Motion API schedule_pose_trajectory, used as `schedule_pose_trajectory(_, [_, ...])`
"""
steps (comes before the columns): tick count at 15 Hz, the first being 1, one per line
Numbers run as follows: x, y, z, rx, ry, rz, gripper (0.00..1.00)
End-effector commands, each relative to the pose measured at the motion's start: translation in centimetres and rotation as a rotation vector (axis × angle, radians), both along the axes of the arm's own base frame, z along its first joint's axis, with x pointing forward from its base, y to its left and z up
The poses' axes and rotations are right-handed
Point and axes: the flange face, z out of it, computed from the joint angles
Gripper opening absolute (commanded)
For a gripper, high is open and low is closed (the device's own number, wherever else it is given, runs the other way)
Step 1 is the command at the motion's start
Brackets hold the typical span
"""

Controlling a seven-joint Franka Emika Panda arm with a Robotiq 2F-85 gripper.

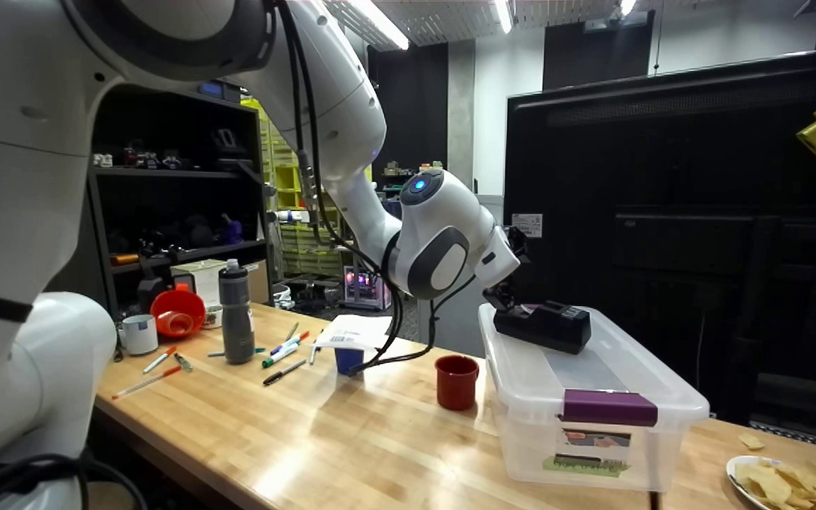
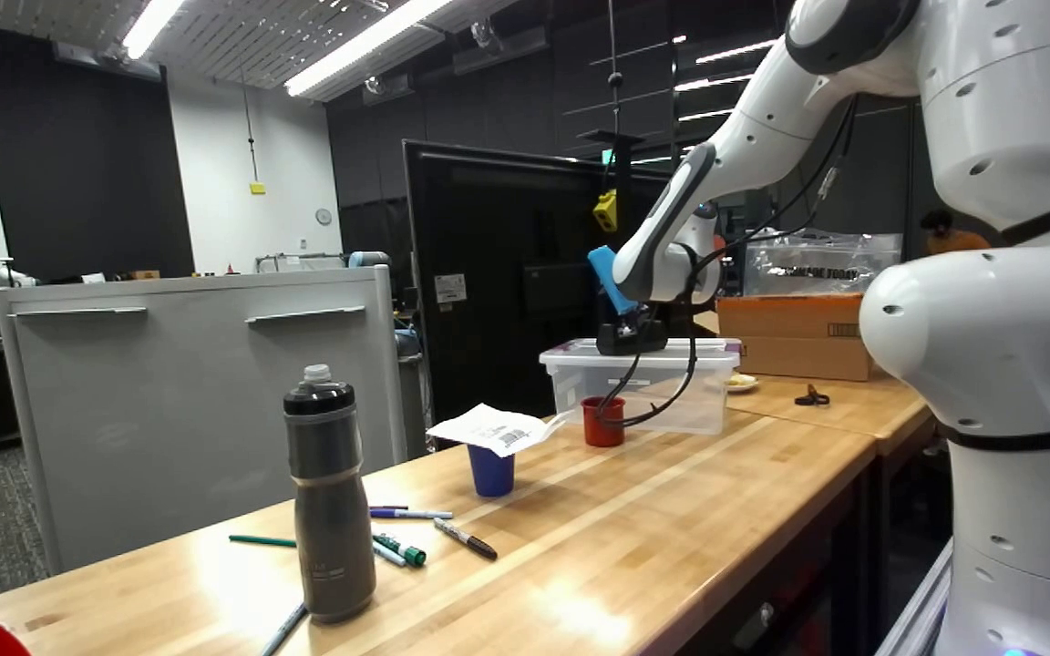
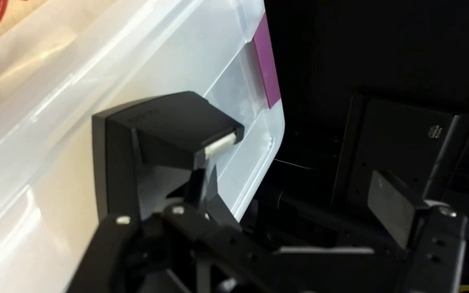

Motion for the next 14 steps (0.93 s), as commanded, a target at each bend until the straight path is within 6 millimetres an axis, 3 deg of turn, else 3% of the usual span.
schedule_pose_trajectory(1, [-0.4, -0.1, 0.0, 0.000, 0.007, -0.017, 1.00])
schedule_pose_trajectory(7, [-1.0, 0.1, 0.6, -0.006, 0.003, -0.022, 1.00])
schedule_pose_trajectory(14, [-1.6, 1.8, 1.1, -0.019, 0.007, -0.007, 1.00])
